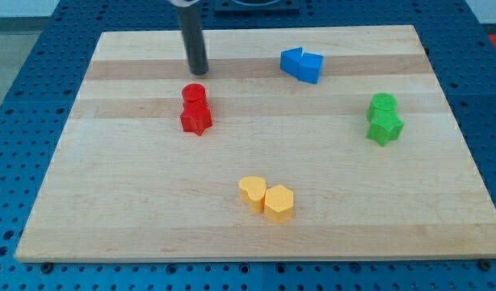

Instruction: Push the blue triangle to the center

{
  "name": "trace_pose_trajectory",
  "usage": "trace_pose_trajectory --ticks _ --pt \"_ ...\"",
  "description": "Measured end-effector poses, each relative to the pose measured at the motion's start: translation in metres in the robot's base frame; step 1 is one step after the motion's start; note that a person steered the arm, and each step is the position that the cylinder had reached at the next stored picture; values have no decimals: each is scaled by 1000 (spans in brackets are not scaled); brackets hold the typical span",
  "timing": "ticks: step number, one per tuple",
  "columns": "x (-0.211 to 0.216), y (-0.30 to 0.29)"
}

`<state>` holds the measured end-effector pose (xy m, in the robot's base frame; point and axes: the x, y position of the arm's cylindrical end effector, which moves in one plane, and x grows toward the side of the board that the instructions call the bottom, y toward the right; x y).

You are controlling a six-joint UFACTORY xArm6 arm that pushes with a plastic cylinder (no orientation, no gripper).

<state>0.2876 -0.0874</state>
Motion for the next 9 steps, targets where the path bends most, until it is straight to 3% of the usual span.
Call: trace_pose_trajectory --ticks 2,3,7,9 --pt "-48 90" --pt "-49 129" --pt "14 183" --pt "22 162"
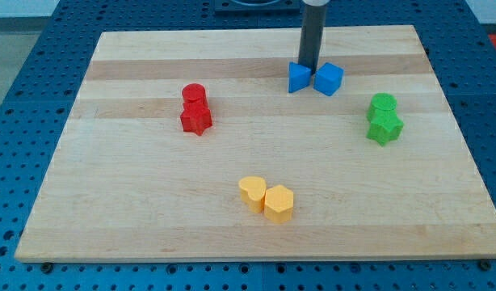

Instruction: Push the blue triangle to the center

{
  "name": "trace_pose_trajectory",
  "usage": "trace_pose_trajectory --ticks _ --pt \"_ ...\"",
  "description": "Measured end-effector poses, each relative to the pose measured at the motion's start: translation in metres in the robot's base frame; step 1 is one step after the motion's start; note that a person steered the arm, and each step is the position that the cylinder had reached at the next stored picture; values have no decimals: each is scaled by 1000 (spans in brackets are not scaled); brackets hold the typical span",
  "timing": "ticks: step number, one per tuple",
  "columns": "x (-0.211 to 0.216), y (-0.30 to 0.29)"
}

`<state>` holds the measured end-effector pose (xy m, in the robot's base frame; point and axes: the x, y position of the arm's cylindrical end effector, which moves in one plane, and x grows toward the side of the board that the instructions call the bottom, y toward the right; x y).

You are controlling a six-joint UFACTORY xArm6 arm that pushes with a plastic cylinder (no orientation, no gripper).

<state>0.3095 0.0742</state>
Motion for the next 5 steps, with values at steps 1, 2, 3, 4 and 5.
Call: trace_pose_trajectory --ticks 1,2,3,4,5 --pt "15 -16" --pt "38 -20" --pt "66 -20" --pt "90 -20" --pt "107 -20"
